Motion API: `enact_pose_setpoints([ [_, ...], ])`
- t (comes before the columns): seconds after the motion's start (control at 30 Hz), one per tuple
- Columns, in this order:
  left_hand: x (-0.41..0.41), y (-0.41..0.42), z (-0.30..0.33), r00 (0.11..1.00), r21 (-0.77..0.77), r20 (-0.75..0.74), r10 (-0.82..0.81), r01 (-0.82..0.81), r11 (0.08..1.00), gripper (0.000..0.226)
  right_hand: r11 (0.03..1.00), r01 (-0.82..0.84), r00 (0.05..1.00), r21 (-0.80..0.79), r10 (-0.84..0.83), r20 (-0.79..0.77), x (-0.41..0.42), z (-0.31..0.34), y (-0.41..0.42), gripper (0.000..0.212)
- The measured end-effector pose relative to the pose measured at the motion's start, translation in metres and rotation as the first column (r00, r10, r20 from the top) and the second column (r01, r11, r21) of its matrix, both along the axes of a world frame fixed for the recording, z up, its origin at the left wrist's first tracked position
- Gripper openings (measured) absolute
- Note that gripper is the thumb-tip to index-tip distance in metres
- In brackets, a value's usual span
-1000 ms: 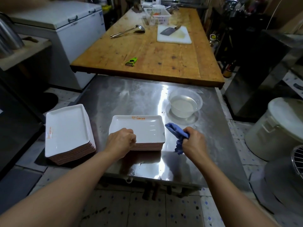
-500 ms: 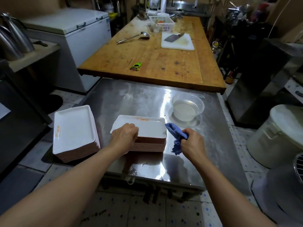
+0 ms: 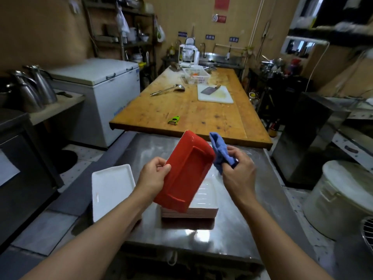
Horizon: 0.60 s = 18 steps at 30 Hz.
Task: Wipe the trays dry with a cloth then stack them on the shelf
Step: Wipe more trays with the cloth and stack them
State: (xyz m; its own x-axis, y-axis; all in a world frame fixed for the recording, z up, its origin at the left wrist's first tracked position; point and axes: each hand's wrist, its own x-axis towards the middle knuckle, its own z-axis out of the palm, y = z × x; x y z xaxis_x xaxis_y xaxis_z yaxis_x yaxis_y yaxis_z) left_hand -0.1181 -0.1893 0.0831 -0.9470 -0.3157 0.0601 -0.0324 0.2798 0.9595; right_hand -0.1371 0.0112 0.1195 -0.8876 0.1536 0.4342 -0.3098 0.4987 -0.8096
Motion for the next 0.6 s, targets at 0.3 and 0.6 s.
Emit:
enact_pose_setpoints([
  [0.3, 0.035, -0.03, 0.026, 0.996, 0.336, -0.071, -0.059, 0.08, 0.939, 0.018, 0.985, -0.12, 0.969, 0.125, 0.144, -0.203, 0.032, 0.044, -0.095, 0.027],
  [0.6, 0.056, -0.017, 0.041, 0.99, 0.312, -0.144, 0.011, 0.035, 0.949, 0.022, 0.906, 0.06, 0.973, 0.418, 0.041, -0.228, 0.024, 0.051, -0.117, 0.028],
])
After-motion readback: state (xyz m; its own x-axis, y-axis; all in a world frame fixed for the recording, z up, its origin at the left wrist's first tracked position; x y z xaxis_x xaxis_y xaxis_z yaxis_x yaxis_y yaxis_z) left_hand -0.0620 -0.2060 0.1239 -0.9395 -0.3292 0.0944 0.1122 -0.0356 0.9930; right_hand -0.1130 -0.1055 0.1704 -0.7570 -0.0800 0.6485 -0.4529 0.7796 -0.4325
